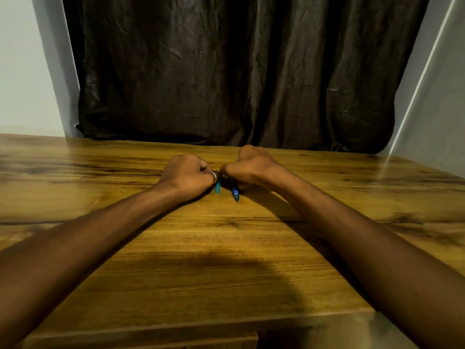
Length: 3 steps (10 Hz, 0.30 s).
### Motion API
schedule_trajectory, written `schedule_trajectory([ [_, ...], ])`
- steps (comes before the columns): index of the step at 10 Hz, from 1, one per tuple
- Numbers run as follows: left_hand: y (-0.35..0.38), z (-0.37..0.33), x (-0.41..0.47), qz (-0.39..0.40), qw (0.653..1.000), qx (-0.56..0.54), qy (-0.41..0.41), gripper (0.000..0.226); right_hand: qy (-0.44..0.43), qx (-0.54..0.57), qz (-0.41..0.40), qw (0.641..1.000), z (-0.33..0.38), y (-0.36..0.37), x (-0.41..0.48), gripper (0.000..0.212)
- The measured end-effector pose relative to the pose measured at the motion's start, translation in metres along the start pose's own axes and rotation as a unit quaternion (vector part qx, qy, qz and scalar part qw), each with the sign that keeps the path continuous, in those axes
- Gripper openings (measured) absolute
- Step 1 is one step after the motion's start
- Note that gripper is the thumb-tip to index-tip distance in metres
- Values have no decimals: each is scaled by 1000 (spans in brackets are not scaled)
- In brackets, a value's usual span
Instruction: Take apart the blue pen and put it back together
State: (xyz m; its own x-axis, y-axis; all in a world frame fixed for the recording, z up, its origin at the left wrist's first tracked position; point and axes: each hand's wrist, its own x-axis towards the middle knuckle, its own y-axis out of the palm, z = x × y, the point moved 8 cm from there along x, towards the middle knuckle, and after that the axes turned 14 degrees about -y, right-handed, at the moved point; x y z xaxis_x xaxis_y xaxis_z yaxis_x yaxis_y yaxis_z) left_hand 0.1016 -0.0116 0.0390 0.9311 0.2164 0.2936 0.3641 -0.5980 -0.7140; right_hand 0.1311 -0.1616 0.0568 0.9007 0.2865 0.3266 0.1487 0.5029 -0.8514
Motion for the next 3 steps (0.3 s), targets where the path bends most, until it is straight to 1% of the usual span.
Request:
schedule_trajectory([
  [1,-2,-2,-3,-6,1000,-4,-6,18,4,9,-18,1000,0,-3,1,35],
  [2,-9,-1,-16,-7,1000,-14,-9,15,13,44,-34,998,-3,0,-11,48],
  [3,-9,-2,-27,1,1000,18,15,20,22,101,-64,993,-10,2,-24,49],
])
